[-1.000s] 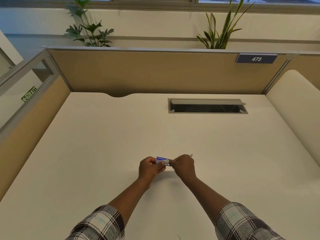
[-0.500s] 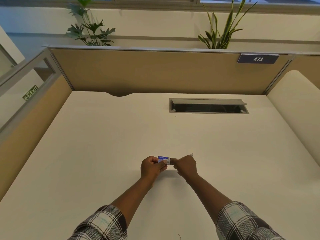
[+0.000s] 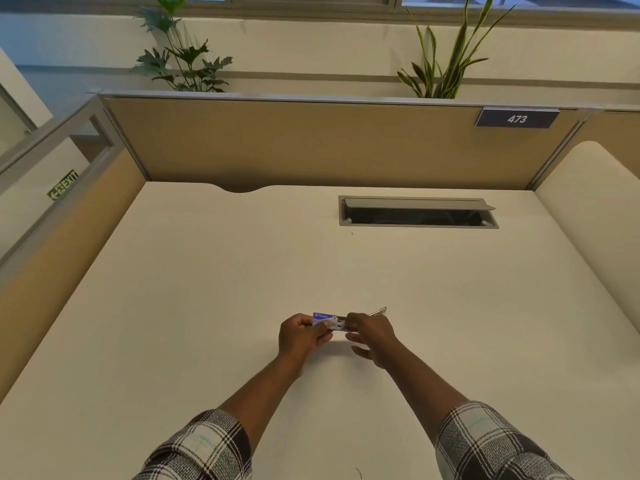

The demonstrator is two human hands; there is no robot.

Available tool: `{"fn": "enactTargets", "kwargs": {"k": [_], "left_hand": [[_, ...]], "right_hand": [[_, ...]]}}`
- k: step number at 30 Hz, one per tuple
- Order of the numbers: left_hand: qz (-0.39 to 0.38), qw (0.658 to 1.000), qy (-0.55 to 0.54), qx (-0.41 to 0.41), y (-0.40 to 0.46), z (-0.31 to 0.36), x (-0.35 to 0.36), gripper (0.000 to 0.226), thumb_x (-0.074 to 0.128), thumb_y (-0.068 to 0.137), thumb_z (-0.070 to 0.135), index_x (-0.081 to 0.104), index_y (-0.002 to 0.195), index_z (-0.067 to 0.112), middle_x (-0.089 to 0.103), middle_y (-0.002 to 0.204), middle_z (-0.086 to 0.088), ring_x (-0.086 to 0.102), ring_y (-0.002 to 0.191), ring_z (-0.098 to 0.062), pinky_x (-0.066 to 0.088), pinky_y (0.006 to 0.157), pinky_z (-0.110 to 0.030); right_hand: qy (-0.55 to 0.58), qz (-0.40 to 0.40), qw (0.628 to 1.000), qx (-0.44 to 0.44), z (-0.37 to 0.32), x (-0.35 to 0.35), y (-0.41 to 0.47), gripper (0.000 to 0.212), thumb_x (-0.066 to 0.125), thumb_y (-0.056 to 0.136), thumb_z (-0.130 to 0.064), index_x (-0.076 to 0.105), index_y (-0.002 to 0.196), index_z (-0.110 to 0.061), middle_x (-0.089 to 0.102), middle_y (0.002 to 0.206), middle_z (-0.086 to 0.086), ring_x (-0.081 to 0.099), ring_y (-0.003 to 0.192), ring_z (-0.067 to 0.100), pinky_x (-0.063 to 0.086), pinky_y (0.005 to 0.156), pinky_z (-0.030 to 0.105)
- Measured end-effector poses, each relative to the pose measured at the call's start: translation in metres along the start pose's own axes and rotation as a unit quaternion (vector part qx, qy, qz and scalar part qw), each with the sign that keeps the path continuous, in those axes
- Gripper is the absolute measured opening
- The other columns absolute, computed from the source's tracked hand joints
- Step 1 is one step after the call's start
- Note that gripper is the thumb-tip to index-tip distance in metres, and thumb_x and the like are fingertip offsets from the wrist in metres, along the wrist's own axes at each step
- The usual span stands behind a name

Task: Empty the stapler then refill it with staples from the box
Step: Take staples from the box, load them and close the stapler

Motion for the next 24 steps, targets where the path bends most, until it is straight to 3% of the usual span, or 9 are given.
{"fn": "enactTargets", "kwargs": {"k": [6,13,17,21,24], "left_hand": [[0.013,0.999,-0.047,-0.024,0.004,-0.006,-0.009,0.017,0.074,0.079,-0.002,0.062,0.09,-0.01,0.07,0.096,-0.028,0.071,0.08,-0.031,0.062,0.074,-0.038],[0.028,0.996,-0.07,-0.048,0.005,-0.01,-0.018,0.013,0.071,0.082,-0.003,0.059,0.087,-0.005,0.069,0.09,-0.023,0.071,0.078,-0.03,0.062,0.061,-0.029],[0.028,0.996,-0.071,-0.054,0.007,-0.013,-0.019,0.013,0.07,0.082,-0.004,0.058,0.088,-0.006,0.069,0.09,-0.025,0.07,0.078,-0.031,0.062,0.062,-0.03],[0.033,0.996,-0.059,-0.058,0.009,-0.014,-0.023,0.013,0.072,0.081,-0.004,0.06,0.086,-0.004,0.07,0.094,-0.026,0.071,0.077,-0.031,0.062,0.063,-0.031],[0.028,0.996,-0.055,-0.059,0.009,-0.013,-0.024,0.022,0.075,0.078,-0.003,0.06,0.094,-0.005,0.071,0.096,-0.026,0.073,0.073,-0.028,0.062,0.062,-0.032]], "right_hand": [[0.048,-0.028,0.998,-0.007,0.004,-0.005,0.002,0.007,0.063,0.075,-0.016,0.065,0.08,-0.012,0.062,0.088,0.002,0.066,0.092,0.021,0.051,0.068,0.03],[0.037,-0.041,0.998,-0.032,0.004,-0.008,0.004,0.006,0.06,0.072,-0.012,0.065,0.072,-0.008,0.064,0.074,0.006,0.055,0.063,0.015,0.045,0.062,0.026],[0.027,-0.032,0.997,-0.06,0.001,-0.009,0.005,0.015,0.062,0.071,-0.004,0.056,0.059,-0.01,0.05,0.06,0.005,0.04,0.05,0.014,0.036,0.055,0.024],[-0.086,-0.035,0.989,-0.113,0.003,-0.006,0.008,0.019,0.063,0.071,-0.005,0.062,0.055,-0.014,0.052,0.057,0.003,0.042,0.052,0.016,0.034,0.052,0.024],[-0.301,0.012,0.938,-0.173,0.004,-0.002,0.015,0.017,0.069,0.073,-0.017,0.066,0.058,-0.025,0.064,0.065,-0.007,0.058,0.067,0.012,0.042,0.064,0.023]]}}
Point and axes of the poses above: each hand's wrist, its own y-axis towards the middle knuckle, its own x-axis out of the palm, z = x × y, the point moved 8 cm from there along y, towards the middle knuckle
